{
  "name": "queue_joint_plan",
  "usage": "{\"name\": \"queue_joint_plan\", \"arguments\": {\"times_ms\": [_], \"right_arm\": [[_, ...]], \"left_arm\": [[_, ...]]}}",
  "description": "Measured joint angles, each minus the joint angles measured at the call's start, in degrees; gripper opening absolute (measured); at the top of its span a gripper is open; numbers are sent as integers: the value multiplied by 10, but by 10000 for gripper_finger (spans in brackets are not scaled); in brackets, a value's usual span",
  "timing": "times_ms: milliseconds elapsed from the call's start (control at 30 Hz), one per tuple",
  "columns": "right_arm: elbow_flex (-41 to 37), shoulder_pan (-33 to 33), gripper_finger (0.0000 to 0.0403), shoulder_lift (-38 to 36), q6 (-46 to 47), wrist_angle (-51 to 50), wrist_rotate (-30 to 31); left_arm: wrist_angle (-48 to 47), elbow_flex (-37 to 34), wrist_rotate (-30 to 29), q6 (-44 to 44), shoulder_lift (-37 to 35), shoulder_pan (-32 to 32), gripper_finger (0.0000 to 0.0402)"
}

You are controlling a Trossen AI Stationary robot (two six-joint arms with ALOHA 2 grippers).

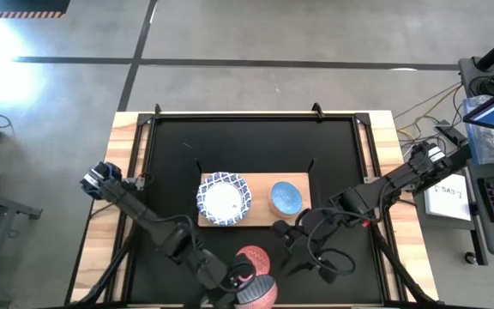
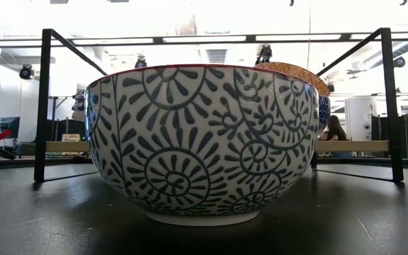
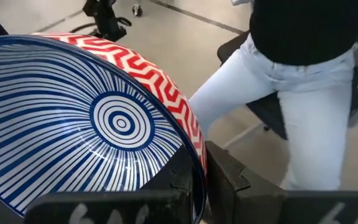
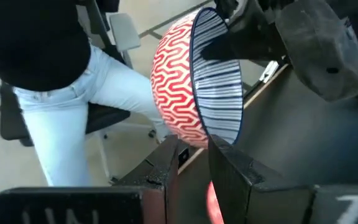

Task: Place and stack bowls onto a shelf
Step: Stack the dark blue patterned bowl on top of the light blue patterned bowl on the shelf

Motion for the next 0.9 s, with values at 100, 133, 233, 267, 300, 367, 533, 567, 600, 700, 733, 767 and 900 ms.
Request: {"name": "queue_joint_plan", "arguments": {"times_ms": [100,133,233,267,300,367,533,567,600,700,733,767,900], "right_arm": [[0,-5,77,0,-17,-1,30],[0,-9,77,0,-26,-3,44],[0,-31,77,-4,-43,-19,87],[0,-41,77,-6,-44,-28,103],[0,-52,77,-7,-43,-40,113],[0,-78,77,-8,-43,-65,120],[0,-133,77,-9,-35,-126,86],[0,-141,77,-10,-29,-138,69],[0,-148,77,-11,-22,-148,54],[0,-162,77,-12,6,-160,8],[0,-165,78,-12,18,-160,-10],[0,-165,79,-12,23,-160,-27],[0,-160,98,-12,21,-160,-47]], "left_arm": [[-20,0,10,30,0,13,5],[-34,0,11,35,-1,18,5],[-88,5,10,50,-2,33,5],[-103,11,10,58,-2,37,5],[-116,16,9,68,-3,41,5],[-155,33,8,88,-6,49,5],[-269,77,12,109,-7,72,5],[-283,83,11,109,-7,77,5],[-294,87,9,109,-8,81,5],[-315,89,8,113,-10,95,5],[-321,89,8,114,-10,99,5],[-328,89,9,116,-10,104,5],[-331,89,13,136,-10,116,5]]}}
